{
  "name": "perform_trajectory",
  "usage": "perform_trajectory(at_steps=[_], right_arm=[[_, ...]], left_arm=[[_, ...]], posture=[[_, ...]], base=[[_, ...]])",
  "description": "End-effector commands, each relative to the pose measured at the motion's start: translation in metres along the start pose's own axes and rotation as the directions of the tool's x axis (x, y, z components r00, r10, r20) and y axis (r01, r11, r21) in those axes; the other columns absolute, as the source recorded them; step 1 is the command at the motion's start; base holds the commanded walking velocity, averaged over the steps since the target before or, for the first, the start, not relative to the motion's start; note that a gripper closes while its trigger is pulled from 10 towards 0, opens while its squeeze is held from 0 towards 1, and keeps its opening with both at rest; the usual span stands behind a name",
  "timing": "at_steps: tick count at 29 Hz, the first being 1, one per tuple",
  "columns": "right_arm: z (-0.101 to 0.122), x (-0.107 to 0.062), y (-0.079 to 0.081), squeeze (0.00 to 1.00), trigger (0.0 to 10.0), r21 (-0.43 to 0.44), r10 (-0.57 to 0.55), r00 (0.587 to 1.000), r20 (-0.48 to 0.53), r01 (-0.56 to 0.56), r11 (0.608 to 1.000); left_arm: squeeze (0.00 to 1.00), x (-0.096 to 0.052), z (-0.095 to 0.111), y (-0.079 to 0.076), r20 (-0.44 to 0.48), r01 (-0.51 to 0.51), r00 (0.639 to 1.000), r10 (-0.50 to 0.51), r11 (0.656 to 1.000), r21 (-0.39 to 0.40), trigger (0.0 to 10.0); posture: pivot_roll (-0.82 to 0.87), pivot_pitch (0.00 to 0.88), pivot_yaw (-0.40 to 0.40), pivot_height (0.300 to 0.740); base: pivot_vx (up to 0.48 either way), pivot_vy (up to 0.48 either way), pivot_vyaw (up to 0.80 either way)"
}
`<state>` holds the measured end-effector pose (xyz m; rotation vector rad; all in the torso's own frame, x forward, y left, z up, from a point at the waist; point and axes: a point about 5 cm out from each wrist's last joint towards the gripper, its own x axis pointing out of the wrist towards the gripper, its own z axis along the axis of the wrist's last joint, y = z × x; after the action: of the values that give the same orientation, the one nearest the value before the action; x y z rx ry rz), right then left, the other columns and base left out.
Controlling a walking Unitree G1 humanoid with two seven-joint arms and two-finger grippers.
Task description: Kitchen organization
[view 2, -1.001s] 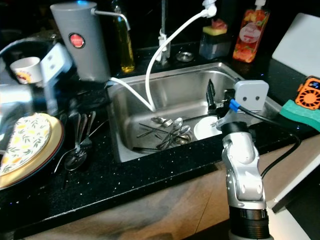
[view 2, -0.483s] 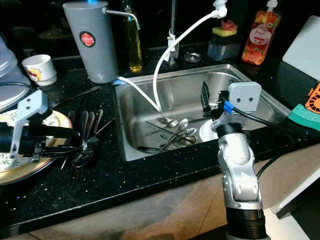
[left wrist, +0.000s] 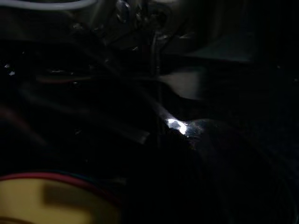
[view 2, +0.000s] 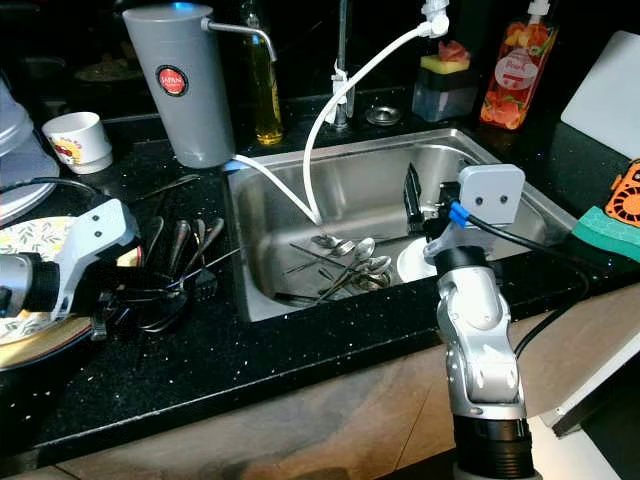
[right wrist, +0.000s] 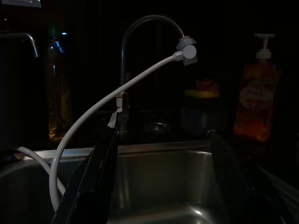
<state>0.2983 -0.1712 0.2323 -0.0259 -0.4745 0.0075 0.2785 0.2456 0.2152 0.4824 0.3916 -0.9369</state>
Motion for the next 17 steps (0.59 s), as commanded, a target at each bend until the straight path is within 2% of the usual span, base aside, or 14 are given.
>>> perform_trajectory(at_steps=[1,3,5,8,9,10,12,13,14,15,16,17], right_arm=[[0.000,-0.002,-0.002,0.00,10.0,-0.001,-0.006,1.000,-0.004,0.006,1.000],[-0.001,-0.002,0.001,0.00,10.0,0.009,0.018,1.000,-0.007,-0.018,1.000],[-0.001,-0.002,0.003,0.00,10.0,0.016,0.035,0.999,-0.010,-0.034,0.999],[-0.001,-0.007,0.025,0.00,10.0,0.061,0.224,0.974,-0.030,-0.222,0.973],[-0.002,-0.012,0.037,0.00,10.0,0.059,0.332,0.942,-0.045,-0.329,0.942],[-0.002,-0.012,0.037,0.00,10.0,0.059,0.332,0.942,-0.045,-0.329,0.942],[-0.005,-0.021,0.055,0.00,10.0,0.059,0.480,0.874,-0.077,-0.477,0.877],[-0.005,-0.021,0.055,0.00,10.0,0.059,0.480,0.874,-0.077,-0.477,0.877],[-0.005,-0.024,0.064,0.00,10.0,0.081,0.544,0.835,-0.077,-0.539,0.838],[-0.004,-0.023,0.066,0.00,10.0,0.087,0.553,0.830,-0.069,-0.547,0.833],[-0.004,-0.023,0.066,0.00,10.0,0.087,0.553,0.830,-0.069,-0.547,0.833],[-0.003,-0.021,0.067,0.00,10.0,0.087,0.553,0.831,-0.061,-0.547,0.832]], left_arm=[[0.00,0.000,0.007,0.003,0.054,-0.012,0.998,0.013,1.000,-0.020,0.0],[0.00,-0.008,0.026,0.012,0.149,-0.053,0.987,0.057,0.998,-0.028,0.0],[0.00,-0.011,0.034,0.015,0.184,-0.065,0.980,0.069,0.997,-0.031,0.0],[0.00,-0.021,0.060,0.023,0.313,-0.083,0.945,0.091,0.996,-0.040,0.0],[0.00,-0.022,0.068,0.025,0.350,-0.087,0.932,0.095,0.995,-0.038,10.0],[0.00,-0.022,0.068,0.025,0.350,-0.087,0.932,0.095,0.995,-0.038,10.0],[0.00,-0.020,0.078,0.027,0.389,-0.087,0.917,0.090,0.996,-0.025,10.0],[0.00,-0.020,0.078,0.027,0.389,-0.087,0.917,0.090,0.996,-0.025,10.0],[0.00,-0.004,0.083,0.026,0.411,-0.072,0.909,0.073,0.997,-0.017,10.0],[0.00,0.008,0.085,0.024,0.422,-0.060,0.904,0.063,0.998,-0.022,10.0],[0.00,0.008,0.085,0.024,0.422,-0.060,0.904,0.063,0.998,-0.022,10.0],[0.00,0.018,0.086,0.023,0.428,-0.050,0.902,0.057,0.998,-0.029,10.0]], posture=[[0.09,0.014,0.019,0.740],[0.09,0.014,0.018,0.740],[0.09,0.014,0.018,0.740],[0.09,0.013,0.015,0.740],[0.09,0.013,0.015,0.740],[0.09,0.013,0.015,0.740],[0.08,0.009,0.013,0.740],[0.08,0.009,0.013,0.740],[0.09,0.005,0.012,0.740],[0.08,0.002,0.011,0.740],[0.08,0.002,0.011,0.740],[0.08,0.002,0.011,0.740]], base=[[0.000,0.000,0.00],[0.000,0.000,0.00],[0.000,0.000,0.00],[0.000,0.000,0.00],[0.000,0.000,0.00],[0.000,0.000,0.00],[0.000,0.000,0.00],[0.000,0.000,0.00],[0.000,0.000,0.00],[0.000,0.000,0.00],[0.000,0.000,0.00],[0.000,0.000,0.00]])
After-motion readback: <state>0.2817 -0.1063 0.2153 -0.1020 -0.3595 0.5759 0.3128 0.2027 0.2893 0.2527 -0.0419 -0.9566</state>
